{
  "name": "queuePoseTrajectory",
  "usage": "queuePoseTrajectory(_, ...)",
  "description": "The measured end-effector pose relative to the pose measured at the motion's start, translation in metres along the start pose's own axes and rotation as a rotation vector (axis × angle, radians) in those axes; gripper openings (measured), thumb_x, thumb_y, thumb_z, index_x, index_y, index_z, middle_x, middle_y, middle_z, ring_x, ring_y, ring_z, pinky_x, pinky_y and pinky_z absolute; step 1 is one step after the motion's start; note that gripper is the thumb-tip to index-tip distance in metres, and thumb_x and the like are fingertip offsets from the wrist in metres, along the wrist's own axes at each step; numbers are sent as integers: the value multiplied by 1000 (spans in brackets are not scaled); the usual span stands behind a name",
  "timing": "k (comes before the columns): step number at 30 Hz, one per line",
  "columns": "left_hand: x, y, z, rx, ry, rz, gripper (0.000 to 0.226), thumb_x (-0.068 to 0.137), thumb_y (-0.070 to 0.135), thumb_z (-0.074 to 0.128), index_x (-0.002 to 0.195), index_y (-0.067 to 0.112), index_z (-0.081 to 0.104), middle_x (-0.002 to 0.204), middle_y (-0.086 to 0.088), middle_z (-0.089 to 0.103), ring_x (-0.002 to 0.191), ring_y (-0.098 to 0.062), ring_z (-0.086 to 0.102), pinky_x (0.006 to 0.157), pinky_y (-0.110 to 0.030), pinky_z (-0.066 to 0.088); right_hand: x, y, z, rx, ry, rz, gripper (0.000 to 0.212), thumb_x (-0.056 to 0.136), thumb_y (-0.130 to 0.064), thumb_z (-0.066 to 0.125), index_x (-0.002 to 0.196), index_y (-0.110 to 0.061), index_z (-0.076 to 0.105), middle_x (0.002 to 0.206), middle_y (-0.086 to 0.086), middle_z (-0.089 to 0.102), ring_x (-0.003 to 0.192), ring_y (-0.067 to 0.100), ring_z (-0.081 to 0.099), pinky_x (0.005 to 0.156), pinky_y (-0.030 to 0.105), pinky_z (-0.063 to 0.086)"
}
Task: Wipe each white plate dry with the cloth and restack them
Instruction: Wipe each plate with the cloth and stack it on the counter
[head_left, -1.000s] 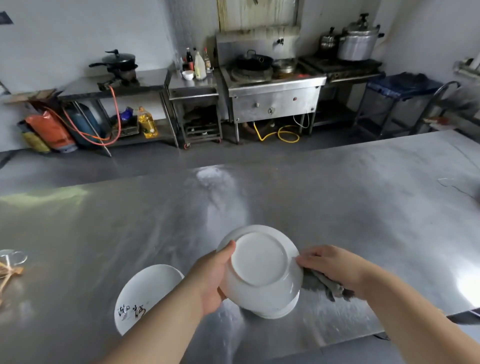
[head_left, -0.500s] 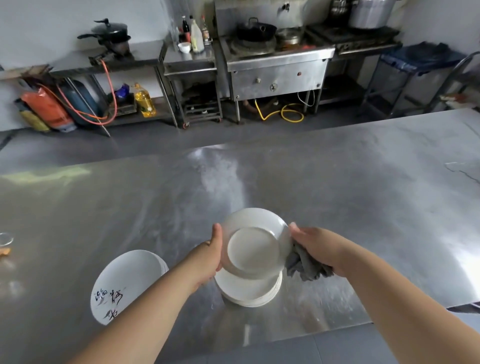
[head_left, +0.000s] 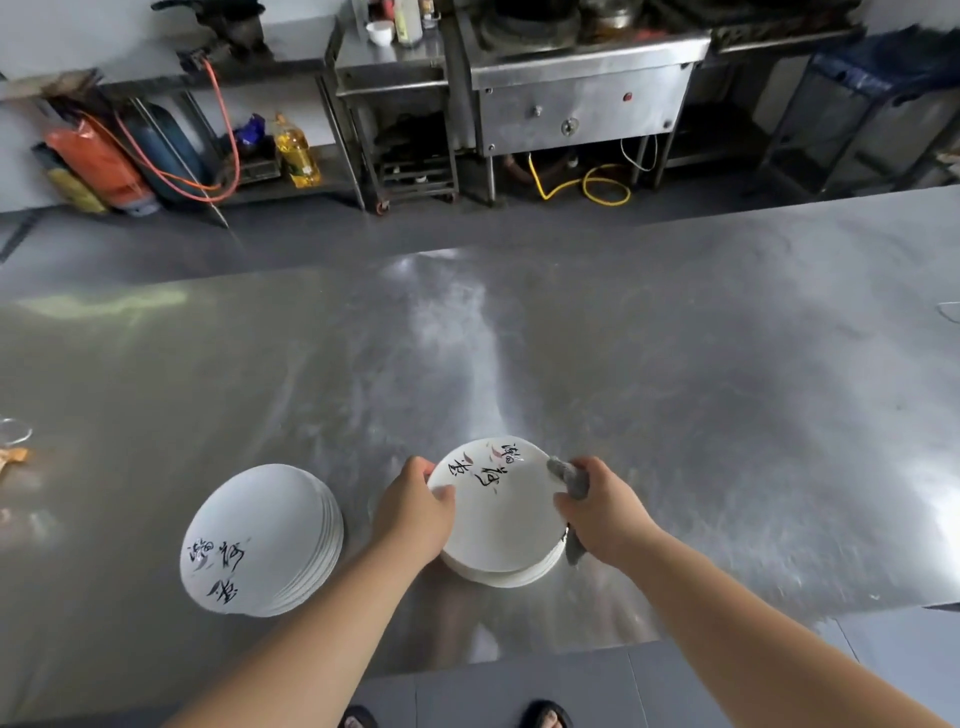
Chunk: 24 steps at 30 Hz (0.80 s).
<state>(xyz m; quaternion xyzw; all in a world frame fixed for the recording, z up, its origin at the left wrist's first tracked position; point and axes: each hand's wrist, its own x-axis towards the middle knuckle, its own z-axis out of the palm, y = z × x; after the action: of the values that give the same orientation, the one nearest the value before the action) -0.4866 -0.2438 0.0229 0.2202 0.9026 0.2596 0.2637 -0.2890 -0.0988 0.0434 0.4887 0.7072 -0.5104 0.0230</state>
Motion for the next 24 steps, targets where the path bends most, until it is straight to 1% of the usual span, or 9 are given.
queuePoseTrajectory(2,-3,-2,1,66,20,37,13,95,31,60,103,28,51,103,2,67,91,-30,64,82,-45,57,1,4,6,-29,9,-2,26,86,-25,46,109,-38,45,53,-1,69,47,20,68,48,23,45)
queuePoseTrajectory(4,-4,-2,3,121,35,62,14,96,31,58,106,26,50,107,0,67,94,-32,64,82,-43,55,1,7,9,-15,52,-10,24,85,-25,47,103,-41,46,57,-9,70,42,25,67,40,21,45)
queuePoseTrajectory(6,-6,2,3,174,49,82,15,98,30,57,109,24,49,111,-4,65,96,-35,63,79,-42,51,1,9,12,-5,94,-14,24,86,-25,49,103,-41,47,71,-10,73,39,27,65,38,23,46)
queuePoseTrajectory(8,-7,6,3,234,56,99,17,99,30,55,112,21,48,115,-8,64,99,-38,62,78,-41,49,0,10,13,-41,123,-14,25,87,-28,53,106,-42,46,83,-12,73,40,24,66,40,27,51)
queuePoseTrajectory(11,-7,8,3,311,60,110,21,101,31,55,116,18,48,118,-12,63,103,-40,65,82,-43,54,-4,9,10,-119,161,-17,22,84,-36,60,104,-39,50,75,-11,72,41,22,66,44,37,58)
queuePoseTrajectory(14,-6,8,3,340,57,125,25,103,33,56,119,16,48,122,-12,63,107,-39,66,83,-42,53,-9,4,1,-152,215,-18,15,84,-39,62,96,-36,54,71,-8,72,36,23,63,43,39,57)
queuePoseTrajectory(18,0,0,-2,298,18,143,28,102,37,58,122,19,48,124,-10,61,108,-38,66,84,-41,51,-19,-9,-7,-69,292,-23,10,86,-41,58,90,-32,56,64,-8,72,38,26,64,44,43,59)
queuePoseTrajectory(22,0,-20,-24,264,-12,171,37,101,45,58,130,23,49,131,-7,59,113,-35,65,89,-40,53,-28,-32,14,-47,270,-47,9,86,-40,58,94,-35,57,64,-8,73,40,29,65,44,41,59)
queuePoseTrajectory(24,-1,-36,-46,252,17,170,38,101,48,58,130,26,49,133,-3,58,111,-31,66,82,-35,48,-28,-47,38,-71,218,-71,9,89,-40,57,96,-35,56,65,-8,74,43,28,67,52,38,60)
